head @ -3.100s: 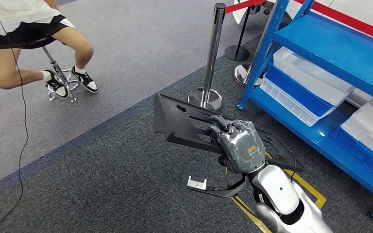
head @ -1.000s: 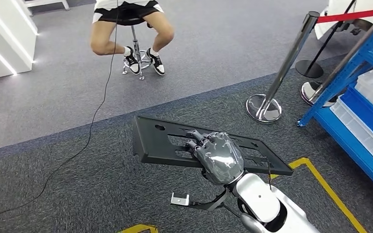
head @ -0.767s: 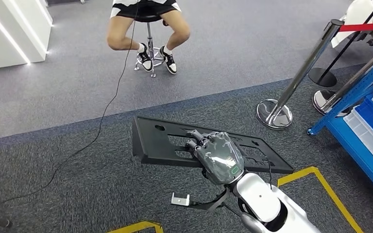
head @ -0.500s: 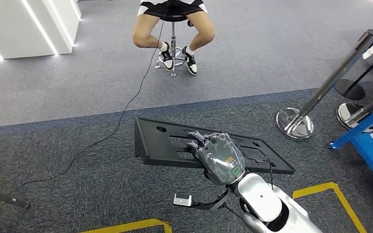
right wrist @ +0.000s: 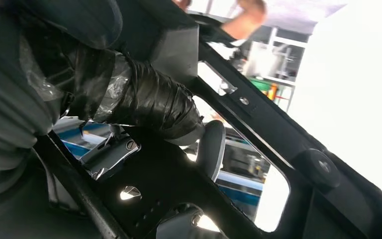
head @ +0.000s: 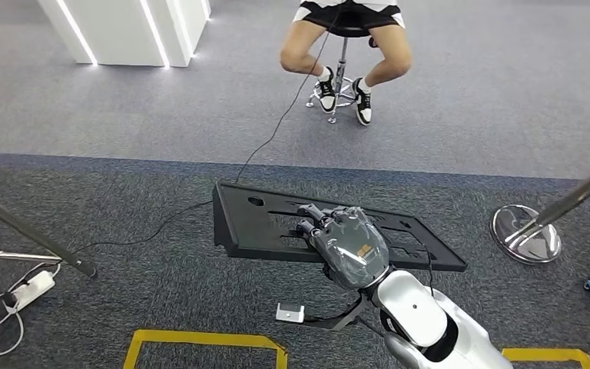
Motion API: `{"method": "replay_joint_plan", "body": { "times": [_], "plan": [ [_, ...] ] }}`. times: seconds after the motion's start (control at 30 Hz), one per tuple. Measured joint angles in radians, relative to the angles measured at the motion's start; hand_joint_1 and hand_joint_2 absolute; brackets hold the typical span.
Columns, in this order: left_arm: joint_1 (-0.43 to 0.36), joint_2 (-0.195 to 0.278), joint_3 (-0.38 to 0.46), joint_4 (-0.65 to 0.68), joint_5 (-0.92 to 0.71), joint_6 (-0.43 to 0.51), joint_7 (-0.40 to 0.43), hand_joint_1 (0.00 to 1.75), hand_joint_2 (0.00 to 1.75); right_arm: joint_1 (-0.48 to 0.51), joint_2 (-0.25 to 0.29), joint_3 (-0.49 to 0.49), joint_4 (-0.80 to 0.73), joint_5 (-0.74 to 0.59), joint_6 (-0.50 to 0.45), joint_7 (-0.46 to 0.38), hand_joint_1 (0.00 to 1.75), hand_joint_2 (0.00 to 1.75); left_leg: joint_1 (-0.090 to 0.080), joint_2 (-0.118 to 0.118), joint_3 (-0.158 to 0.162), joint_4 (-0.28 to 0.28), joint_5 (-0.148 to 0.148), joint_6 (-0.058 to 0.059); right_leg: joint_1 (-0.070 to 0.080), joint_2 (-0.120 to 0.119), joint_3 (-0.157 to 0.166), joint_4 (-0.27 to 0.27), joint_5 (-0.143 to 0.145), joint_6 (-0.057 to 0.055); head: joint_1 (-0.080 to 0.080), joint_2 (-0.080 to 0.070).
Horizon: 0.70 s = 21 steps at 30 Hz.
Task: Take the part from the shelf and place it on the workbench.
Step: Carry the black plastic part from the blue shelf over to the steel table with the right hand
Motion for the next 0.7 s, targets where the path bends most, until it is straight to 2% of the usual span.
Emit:
{"method": "replay_joint_plan", "body": {
  "times": [0.03, 0.07, 0.1, 0.17, 0.2, 0.23, 0.27, 0.3, 0.33, 0.37, 0.4, 0.43, 0.47, 0.5, 0.57, 0.6, 0.63, 0.7],
  "plan": [
    [0.000, 0.000, 0.000, 0.000, 0.000, 0.000, 0.000, 0.00, 1.75, -0.001, 0.000, 0.000, 0.000, 0.000, 0.000, 0.000, 1.75, 1.75, -0.001, 0.019, 0.036, -0.064, 0.022, -0.002, 0.000, -0.012, 0.000, 0.004, -0.005, 0.006, 0.000, 0.000],
    [-0.001, 0.000, 0.000, 0.000, 0.000, 0.000, 0.000, 0.00, 1.75, -0.002, 0.000, 0.000, 0.000, 0.000, 0.000, -0.001, 1.75, 1.75, -0.002, 0.033, 0.062, -0.114, 0.037, 0.001, 0.001, -0.023, 0.001, 0.008, -0.010, 0.013, 0.001, 0.000],
    [-0.001, 0.000, 0.000, 0.001, -0.001, 0.000, -0.001, 0.00, 1.75, -0.004, 0.000, 0.000, 0.000, 0.000, 0.000, -0.001, 1.75, 1.75, -0.005, 0.042, 0.076, -0.142, 0.040, 0.007, 0.002, -0.031, 0.002, 0.012, -0.014, 0.019, 0.001, 0.000],
    [-0.001, -0.001, 0.001, 0.001, -0.003, 0.000, -0.001, 0.00, 1.75, -0.006, 0.000, 0.000, 0.000, 0.000, -0.001, -0.003, 1.75, 1.75, -0.012, 0.029, 0.075, -0.149, 0.038, 0.025, 0.001, -0.047, 0.007, 0.011, -0.017, 0.031, 0.002, 0.000],
    [0.000, 0.000, 0.001, 0.001, -0.004, 0.000, -0.002, 0.00, 1.75, -0.007, 0.001, 0.000, 0.000, 0.000, -0.001, -0.004, 1.75, 1.75, -0.013, 0.018, 0.076, -0.153, 0.040, 0.034, -0.002, -0.045, 0.011, 0.011, -0.020, 0.038, 0.002, 0.000],
    [0.000, 0.000, 0.002, 0.001, -0.006, 0.000, -0.002, 0.00, 1.75, -0.008, 0.001, 0.000, 0.000, 0.000, -0.001, -0.005, 1.75, 1.75, -0.013, 0.008, 0.078, -0.156, 0.042, 0.042, -0.006, -0.028, 0.011, 0.020, -0.030, 0.044, 0.003, 0.000],
    [0.000, 0.000, 0.002, 0.001, -0.007, 0.000, -0.002, 0.00, 1.75, -0.009, 0.002, 0.000, 0.001, 0.000, -0.001, -0.005, 1.75, 1.75, -0.011, -0.001, 0.080, -0.160, 0.045, 0.048, -0.009, 0.000, 0.002, 0.046, -0.050, 0.048, 0.003, 0.000],
    [-0.001, 0.000, 0.003, 0.001, -0.008, 0.000, -0.002, 0.00, 1.75, -0.010, 0.001, 0.000, 0.002, 0.000, -0.002, -0.005, 1.75, 1.75, -0.011, -0.011, 0.082, -0.162, 0.047, 0.054, -0.011, 0.034, -0.020, 0.095, -0.080, 0.049, 0.004, 0.000],
    [-0.002, 0.000, 0.004, 0.001, -0.009, 0.000, -0.003, 0.00, 1.75, -0.009, 0.001, 0.000, 0.003, 0.000, -0.002, -0.005, 1.75, 1.75, -0.013, -0.021, 0.081, -0.163, 0.048, 0.058, -0.010, 0.061, -0.054, 0.164, -0.115, 0.047, 0.004, 0.000],
    [-0.003, 0.000, 0.004, 0.001, -0.009, 0.000, -0.003, 0.00, 1.75, -0.008, 0.000, 0.000, 0.004, 0.000, -0.002, -0.005, 1.75, 1.75, -0.015, -0.032, 0.081, -0.162, 0.049, 0.061, -0.009, 0.074, -0.091, 0.235, -0.143, 0.045, 0.004, 0.000],
    [-0.004, 0.000, 0.005, 0.001, -0.010, 0.000, -0.004, 0.00, 1.75, -0.006, 0.000, 0.000, 0.006, 0.000, -0.002, -0.005, 1.75, 1.75, -0.018, -0.046, 0.080, -0.162, 0.049, 0.063, -0.007, 0.079, -0.120, 0.289, -0.157, 0.042, 0.004, 0.000],
    [-0.004, 0.000, 0.005, 0.001, -0.010, 0.000, -0.005, 0.00, 1.75, -0.004, 0.000, 0.000, 0.009, 0.000, -0.002, -0.006, 1.75, 1.75, -0.021, -0.061, 0.080, -0.162, 0.050, 0.065, -0.005, 0.082, -0.135, 0.309, -0.149, 0.038, 0.004, 0.000],
    [-0.005, 0.000, 0.006, 0.002, -0.010, 0.000, -0.006, 0.00, 1.75, -0.004, -0.001, 0.000, 0.010, 0.000, -0.002, -0.006, 1.75, 1.75, -0.024, -0.078, 0.081, -0.161, 0.050, 0.065, -0.003, 0.086, -0.128, 0.284, -0.119, 0.032, 0.004, 0.000],
    [-0.005, 0.000, 0.006, 0.002, -0.010, -0.001, -0.007, 0.00, 1.75, -0.005, -0.002, 0.000, 0.012, 0.000, -0.002, -0.005, 1.75, 1.75, -0.025, -0.094, 0.083, -0.160, 0.051, 0.065, -0.001, 0.096, -0.104, 0.224, -0.078, 0.025, 0.004, 0.000],
    [-0.005, -0.001, 0.007, 0.003, -0.012, -0.002, -0.009, 0.00, 1.75, -0.010, -0.005, 0.000, 0.013, 0.000, -0.002, -0.006, 1.75, 1.75, -0.027, -0.122, 0.081, -0.157, 0.051, 0.063, 0.003, 0.141, -0.049, 0.087, -0.013, 0.012, 0.004, 0.000],
    [-0.006, -0.001, 0.008, 0.003, -0.013, -0.004, -0.011, 0.00, 1.75, -0.013, -0.007, 0.000, 0.014, 0.000, -0.003, -0.006, 1.75, 1.75, -0.026, -0.133, 0.078, -0.155, 0.053, 0.060, 0.006, 0.156, -0.033, 0.046, -0.001, 0.009, 0.004, 0.000],
    [-0.006, -0.002, 0.008, 0.004, -0.015, -0.005, -0.013, 0.00, 1.75, -0.016, -0.008, 0.000, 0.015, 0.000, -0.003, -0.006, 1.75, 1.75, -0.024, -0.145, 0.074, -0.155, 0.055, 0.055, 0.008, 0.163, -0.026, 0.029, 0.001, 0.009, 0.004, 0.000],
    [-0.005, -0.001, 0.008, 0.005, -0.018, -0.007, -0.016, 0.00, 1.75, -0.022, -0.009, 0.000, 0.019, 0.000, -0.003, -0.006, 1.75, 1.75, -0.022, -0.165, 0.068, -0.155, 0.059, 0.044, 0.007, 0.141, -0.022, 0.019, 0.005, 0.006, 0.004, 0.000]
  ]
}}
